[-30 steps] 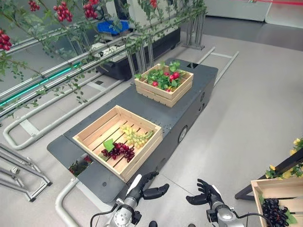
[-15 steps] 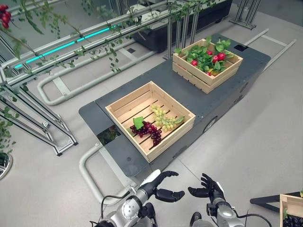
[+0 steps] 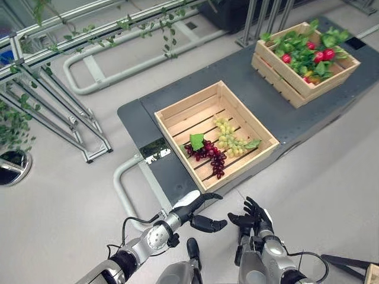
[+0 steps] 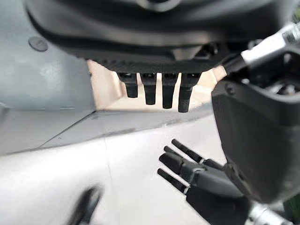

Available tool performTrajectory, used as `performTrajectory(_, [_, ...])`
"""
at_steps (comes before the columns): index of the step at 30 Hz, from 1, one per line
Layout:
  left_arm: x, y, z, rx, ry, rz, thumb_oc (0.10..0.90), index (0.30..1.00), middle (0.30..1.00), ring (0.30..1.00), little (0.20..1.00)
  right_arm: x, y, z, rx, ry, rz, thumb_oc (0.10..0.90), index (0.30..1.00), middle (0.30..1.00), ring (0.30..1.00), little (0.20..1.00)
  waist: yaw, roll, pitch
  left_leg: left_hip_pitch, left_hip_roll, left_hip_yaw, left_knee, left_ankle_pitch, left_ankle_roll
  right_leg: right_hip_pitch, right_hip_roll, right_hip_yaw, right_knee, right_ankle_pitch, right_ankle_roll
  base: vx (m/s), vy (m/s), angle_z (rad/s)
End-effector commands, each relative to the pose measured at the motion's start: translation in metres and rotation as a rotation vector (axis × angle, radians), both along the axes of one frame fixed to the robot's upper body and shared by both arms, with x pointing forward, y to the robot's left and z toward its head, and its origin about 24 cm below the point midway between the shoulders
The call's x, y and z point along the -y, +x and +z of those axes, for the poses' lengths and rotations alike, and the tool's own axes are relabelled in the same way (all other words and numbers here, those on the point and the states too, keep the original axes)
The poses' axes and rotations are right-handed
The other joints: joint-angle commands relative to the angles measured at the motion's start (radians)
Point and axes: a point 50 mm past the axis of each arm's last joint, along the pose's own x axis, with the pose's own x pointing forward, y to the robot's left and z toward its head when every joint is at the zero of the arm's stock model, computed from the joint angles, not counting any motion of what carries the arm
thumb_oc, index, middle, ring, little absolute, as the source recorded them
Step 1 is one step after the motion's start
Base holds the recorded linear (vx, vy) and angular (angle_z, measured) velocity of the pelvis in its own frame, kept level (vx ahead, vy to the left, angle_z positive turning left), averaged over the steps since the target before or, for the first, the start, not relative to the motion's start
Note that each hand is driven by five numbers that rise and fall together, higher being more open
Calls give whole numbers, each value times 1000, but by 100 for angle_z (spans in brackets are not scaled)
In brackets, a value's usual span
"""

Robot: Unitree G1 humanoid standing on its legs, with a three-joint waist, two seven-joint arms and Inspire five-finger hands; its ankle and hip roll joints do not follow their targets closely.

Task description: Pick up the fruits from the basket on one side to the basket on the other side

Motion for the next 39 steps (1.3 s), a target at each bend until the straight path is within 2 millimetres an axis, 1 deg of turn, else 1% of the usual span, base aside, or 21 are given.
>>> performTrajectory(1, [38,18,60,232,-312,-107,800,900,900,900,900,11,24,27,166,-19,-51,800,900,900,900,900,-10,29,-50,-29,91,10,33,-68,-37,56,37,-11,49,-112,-32,158,-184,10])
performTrajectory(2, [40,20,67,251,-339,-120,800,900,900,900,900,14,24,26,161,-21,-65,800,900,900,900,900,-9,28,-52,-32,95,5,31,-64,-42,62,42,-14,42,-117,-36,64,-139,-16])
performTrajectory(3, [45,24,88,307,-416,-157,800,900,900,900,900,20,26,27,157,-32,-86,800,900,900,900,900,-3,32,-51,-37,99,-9,16,-52,-52,70,48,-28,33,-126,-41,53,-121,-15])
performTrajectory(4, [45,24,89,307,-416,-157,800,900,900,900,900,20,26,27,157,-32,-86,800,900,900,900,900,-3,32,-51,-36,99,-10,15,-52,-52,71,48,-28,33,-126,-41,58,-98,-12])
performTrajectory(5, [48,28,106,338,-492,-174,800,900,900,900,900,23,26,27,156,-38,-93,800,900,900,900,900,1,37,-50,-33,101,-14,3,-47,-57,79,49,-38,27,-130,-43,55,-37,-3])
performTrajectory(10, [32,36,164,364,-879,-128,800,900,900,900,900,27,19,23,117,-35,-125,800,900,900,900,900,10,51,-55,-13,101,-31,-6,-51,-64,113,48,-62,24,-151,-60,82,-30,7])
performTrajectory(12, [25,36,180,410,-956,-100,800,900,900,900,900,26,15,20,101,-33,-127,800,900,900,900,900,14,53,-61,-3,101,-40,-6,-54,-65,126,47,-68,26,-157,-65,111,-23,4])
performTrajectory(15, [12,38,204,521,-1002,-7,800,900,900,900,900,26,7,15,77,-34,-134,800,900,900,900,900,19,57,-73,10,99,-53,-6,-57,-68,144,48,-74,26,-167,-71,118,-13,12])
performTrajectory(18, [1,43,220,620,-956,86,800,900,900,900,900,26,-1,10,50,-43,-140,800,900,900,900,900,14,63,-86,22,95,-59,-6,-61,-68,158,47,-75,25,-173,-71,112,22,7])
performTrajectory(23, [-16,52,236,715,-888,226,800,900,900,900,900,30,-13,3,20,-57,-125,800,900,900,900,900,0,72,-99,31,89,-59,-6,-67,-67,167,45,-69,21,-180,-69,101,52,5])
performTrajectory(25, [-22,59,237,821,-676,298,800,900,900,900,900,33,-19,0,-2,-67,-102,800,900,900,900,900,-15,79,-100,42,85,-50,-6,-72,-66,171,44,-58,21,-185,-68,93,70,-1])
performTrajectory(26, [-22,59,237,836,-646,299,800,900,900,900,900,33,-20,0,-4,-67,-101,800,900,900,900,900,-15,79,-100,42,84,-50,-6,-72,-66,172,44,-57,22,-186,-68,85,71,-1])
performTrajectory(27, [-27,65,239,907,-450,314,800,900,900,900,900,37,-21,1,-3,-72,-96,800,900,900,900,900,-23,85,-95,48,81,-46,-4,-72,-64,171,42,-51,28,-189,-69,63,57,-1])
performTrajectory(28, [-29,66,240,922,-422,316,800,900,900,900,900,38,-22,1,0,-75,-95,800,900,900,900,900,-25,87,-94,48,80,-45,-2,-73,-65,171,42,-49,30,-190,-69,88,108,-2])
performTrajectory(29, [-37,73,243,946,-268,315,800,900,900,900,900,46,-20,5,26,-88,-88,800,900,900,900,900,-36,97,-86,44,78,-39,13,-77,-66,165,38,-43,41,-195,-69,49,90,-2])
performTrajectory(31, [-43,78,243,953,-179,311,800,900,900,900,900,51,-16,11,57,-96,-82,800,900,900,900,900,-43,106,-76,36,75,-34,30,-82,-67,157,35,-37,51,-201,-70,23,98,-3])
performTrajectory(32, [-51,85,242,965,-47,303,800,900,900,900,900,57,-8,22,113,-102,-73,800,900,900,900,900,-55,116,-57,17,72,-30,59,-88,-68,139,31,-27,72,-208,-73,-21,90,-3])
performTrajectory(33, [-52,86,242,970,-17,299,800,900,900,900,900,58,-5,25,130,-104,-73,800,900,900,900,900,-57,119,-51,11,71,-28,68,-91,-68,133,30,-24,78,-210,-73,-90,134,-11])
performTrajectory(34, [-56,92,239,985,96,283,800,900,900,900,900,63,8,41,209,-113,-64,800,900,900,900,900,-69,126,-21,-17,68,-23,108,-98,-70,106,25,-15,105,-217,-77,-116,105,-14])
performTrajectory(37, [-61,101,233,1012,245,247,800,900,900,900,900,68,27,66,334,-129,-48,800,900,900,900,900,-82,129,30,-63,65,-15,165,-109,-74,64,19,-3,146,-225,-82,-149,76,-2])
performTrajectory(39, [-67,110,231,1034,429,188,800,900,900,900,900,67,47,96,476,-154,-18,800,900,900,900,900,-94,123,84,-110,65,-9,218,-123,-75,16,14,10,186,-231,-86,-163,56,-2])
